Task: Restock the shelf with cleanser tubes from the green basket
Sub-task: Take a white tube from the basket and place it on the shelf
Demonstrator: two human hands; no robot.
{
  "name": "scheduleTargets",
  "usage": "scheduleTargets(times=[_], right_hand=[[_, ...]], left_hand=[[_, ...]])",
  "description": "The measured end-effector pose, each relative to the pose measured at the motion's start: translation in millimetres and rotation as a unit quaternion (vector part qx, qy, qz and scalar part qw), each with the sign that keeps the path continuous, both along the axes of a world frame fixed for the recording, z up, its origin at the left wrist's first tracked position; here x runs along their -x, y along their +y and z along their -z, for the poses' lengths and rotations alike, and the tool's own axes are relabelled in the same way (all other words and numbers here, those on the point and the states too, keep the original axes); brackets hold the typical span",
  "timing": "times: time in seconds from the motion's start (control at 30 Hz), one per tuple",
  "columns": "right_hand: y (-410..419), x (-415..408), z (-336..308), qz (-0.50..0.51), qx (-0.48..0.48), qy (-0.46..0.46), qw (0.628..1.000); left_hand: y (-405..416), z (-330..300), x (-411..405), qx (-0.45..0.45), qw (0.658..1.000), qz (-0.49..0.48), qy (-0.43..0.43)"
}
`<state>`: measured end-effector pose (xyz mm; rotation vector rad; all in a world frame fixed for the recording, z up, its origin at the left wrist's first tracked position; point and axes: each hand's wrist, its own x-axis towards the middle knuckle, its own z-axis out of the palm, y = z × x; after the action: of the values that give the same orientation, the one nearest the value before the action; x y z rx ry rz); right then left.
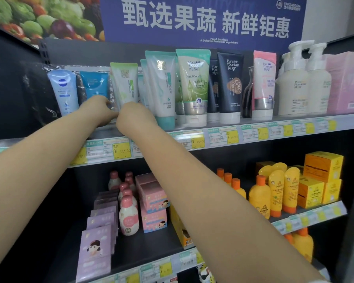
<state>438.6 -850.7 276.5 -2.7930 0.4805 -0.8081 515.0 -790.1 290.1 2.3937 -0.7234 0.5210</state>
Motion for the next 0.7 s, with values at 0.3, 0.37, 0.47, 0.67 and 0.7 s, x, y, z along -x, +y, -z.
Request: scheduleTargets(times=[0.3, 0.37, 0.47, 0.67, 0.7], right_hand=[[12, 41, 11, -0.113, 0.005, -0.215, 0.970], [14, 54, 24, -0.140, 0.049, -0.262, 0.954], [13, 76, 59, -0.141, 0.102, -0.287, 0.942], [5, 120, 159, -0.097, 0.121, -0.247, 0.957], [5, 125, 177, -0.087, 0.116, -0.231, 0.962]], left_hand=[[25, 4, 54, 0.044, 0.970, 0.038, -0.237], [29, 24, 72, 0.036, 0.956, 0.073, -0.282], [36, 63, 99, 0.055, 0.958, 0.090, -0.266], [29, 158, 139, -0.033, 0.973, 0.077, -0.214], [28, 176, 144, -0.046, 0.976, 0.081, -0.198]])
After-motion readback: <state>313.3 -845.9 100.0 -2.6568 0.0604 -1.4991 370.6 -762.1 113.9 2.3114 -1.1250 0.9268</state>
